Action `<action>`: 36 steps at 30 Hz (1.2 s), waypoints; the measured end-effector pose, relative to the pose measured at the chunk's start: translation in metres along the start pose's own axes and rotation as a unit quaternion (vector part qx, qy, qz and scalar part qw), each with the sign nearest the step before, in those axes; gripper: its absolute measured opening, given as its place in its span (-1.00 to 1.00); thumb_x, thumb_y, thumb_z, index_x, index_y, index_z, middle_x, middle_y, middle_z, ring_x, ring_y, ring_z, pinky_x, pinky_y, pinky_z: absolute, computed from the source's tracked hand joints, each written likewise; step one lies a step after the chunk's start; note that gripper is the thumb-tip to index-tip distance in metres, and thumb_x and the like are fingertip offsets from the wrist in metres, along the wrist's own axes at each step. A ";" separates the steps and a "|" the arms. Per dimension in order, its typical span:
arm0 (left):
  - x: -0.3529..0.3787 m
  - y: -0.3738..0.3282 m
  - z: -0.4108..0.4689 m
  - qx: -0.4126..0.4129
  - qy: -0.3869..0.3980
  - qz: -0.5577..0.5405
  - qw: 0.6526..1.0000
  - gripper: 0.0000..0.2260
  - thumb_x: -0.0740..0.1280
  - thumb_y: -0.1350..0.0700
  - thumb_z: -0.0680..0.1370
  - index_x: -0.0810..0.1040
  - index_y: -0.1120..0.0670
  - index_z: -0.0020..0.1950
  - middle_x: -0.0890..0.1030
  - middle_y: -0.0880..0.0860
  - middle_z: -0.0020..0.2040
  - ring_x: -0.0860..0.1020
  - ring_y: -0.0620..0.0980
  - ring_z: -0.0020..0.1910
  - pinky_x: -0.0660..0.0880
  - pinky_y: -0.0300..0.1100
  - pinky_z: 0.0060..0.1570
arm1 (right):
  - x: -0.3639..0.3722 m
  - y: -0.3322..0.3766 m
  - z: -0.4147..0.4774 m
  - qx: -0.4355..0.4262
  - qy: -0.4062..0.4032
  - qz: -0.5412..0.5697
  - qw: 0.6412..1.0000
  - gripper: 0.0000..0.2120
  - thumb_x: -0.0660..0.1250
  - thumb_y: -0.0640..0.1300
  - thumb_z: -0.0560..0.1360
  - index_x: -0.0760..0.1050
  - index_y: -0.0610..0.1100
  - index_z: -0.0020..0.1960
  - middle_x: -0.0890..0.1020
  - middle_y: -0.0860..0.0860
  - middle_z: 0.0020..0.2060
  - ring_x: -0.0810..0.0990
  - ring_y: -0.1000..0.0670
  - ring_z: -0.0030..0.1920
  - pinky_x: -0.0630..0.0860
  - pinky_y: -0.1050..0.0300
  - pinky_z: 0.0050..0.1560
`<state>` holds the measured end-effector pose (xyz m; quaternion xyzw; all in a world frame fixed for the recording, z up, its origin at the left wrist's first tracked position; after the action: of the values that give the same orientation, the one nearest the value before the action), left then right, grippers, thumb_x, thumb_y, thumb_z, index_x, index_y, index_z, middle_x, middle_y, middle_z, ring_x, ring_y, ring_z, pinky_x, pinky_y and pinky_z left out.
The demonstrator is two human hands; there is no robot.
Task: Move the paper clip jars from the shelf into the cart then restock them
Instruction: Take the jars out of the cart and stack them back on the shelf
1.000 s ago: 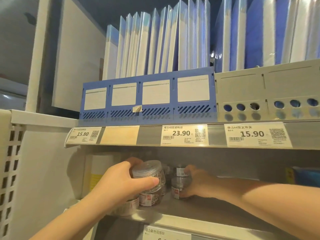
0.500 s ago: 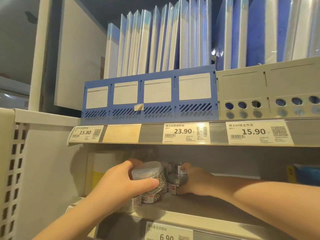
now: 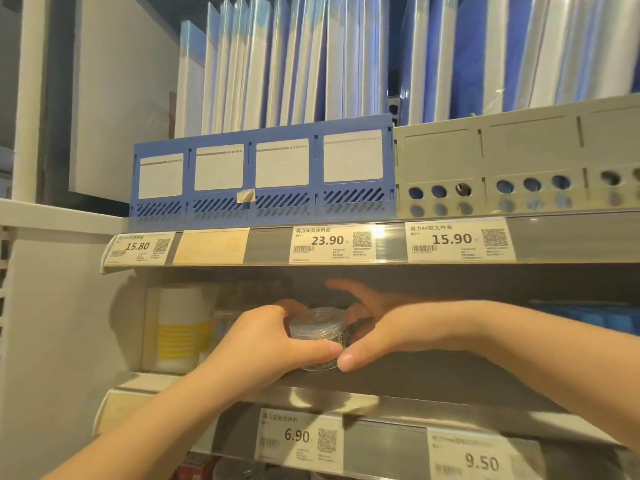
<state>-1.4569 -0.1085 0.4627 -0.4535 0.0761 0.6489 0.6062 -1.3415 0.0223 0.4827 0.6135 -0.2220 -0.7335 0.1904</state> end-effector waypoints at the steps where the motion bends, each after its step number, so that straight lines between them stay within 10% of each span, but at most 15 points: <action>1: 0.003 -0.002 0.000 -0.004 0.002 -0.011 1.000 -0.44 0.46 -0.30 0.21 0.46 -0.11 0.11 0.56 -0.18 -0.21 0.51 -0.28 -0.25 0.43 -0.33 -0.31 | 0.006 0.002 0.001 -0.008 -0.023 -0.022 0.999 -0.10 0.49 0.02 0.36 -0.04 0.19 0.48 0.37 0.14 0.30 0.40 0.17 0.26 0.36 0.32 0.24; 9: 0.003 -0.008 -0.003 0.032 -0.028 -0.042 0.998 -0.35 0.28 -0.37 0.22 0.43 -0.13 0.25 0.53 -0.30 -0.11 0.52 -0.32 -0.13 0.44 -0.38 -0.18 | -0.001 -0.001 0.012 -0.004 -0.101 -0.035 0.994 -0.36 0.54 0.02 0.30 0.33 0.17 0.29 0.54 0.19 0.13 0.50 0.16 0.14 0.44 0.20 0.19; 18: -0.011 0.020 -0.010 0.066 -0.094 -0.006 0.993 -0.96 0.31 -0.03 0.47 0.52 -0.15 -0.10 0.60 -0.21 -0.24 0.51 -0.40 -0.15 0.39 -0.53 -0.20 | -0.023 -0.036 0.063 0.119 -0.225 -0.025 0.967 -0.25 0.55 0.04 0.28 0.31 0.03 0.39 0.40 0.06 0.32 0.38 0.02 0.28 0.31 0.23 0.13; 26: -0.015 0.035 -0.012 0.120 -0.179 0.118 0.969 -0.50 -0.06 -0.26 0.31 0.56 -0.11 -0.03 0.51 -0.15 -0.25 0.43 -0.14 -0.16 0.34 -0.27 -0.20 | 0.002 -0.050 0.094 0.168 -0.230 -0.074 0.956 -0.14 0.53 0.08 0.28 0.21 -0.11 0.44 0.40 -0.05 0.32 0.41 -0.05 0.28 0.43 0.12 0.20; 36: -0.009 0.051 -0.013 0.125 -0.185 0.103 0.969 -0.61 0.03 -0.22 0.33 0.56 -0.09 -0.14 0.46 -0.19 -0.31 0.44 -0.12 -0.20 0.31 -0.33 -0.25 | 0.008 -0.053 0.089 0.137 -0.263 -0.051 0.954 -0.16 0.55 0.02 0.29 0.18 -0.05 0.43 0.42 -0.05 0.31 0.40 -0.06 0.29 0.37 0.23 0.05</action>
<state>-1.4951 -0.1367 0.4382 -0.2355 0.0899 0.7660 0.5914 -1.4307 0.0700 0.4597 0.4294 -0.3309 -0.8403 0.0022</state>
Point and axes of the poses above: each hand's wrist, its own z-axis towards the middle knuckle, its own x-axis out of the palm, y = z × x, the point moved 3 cm from there along z, towards the middle knuckle
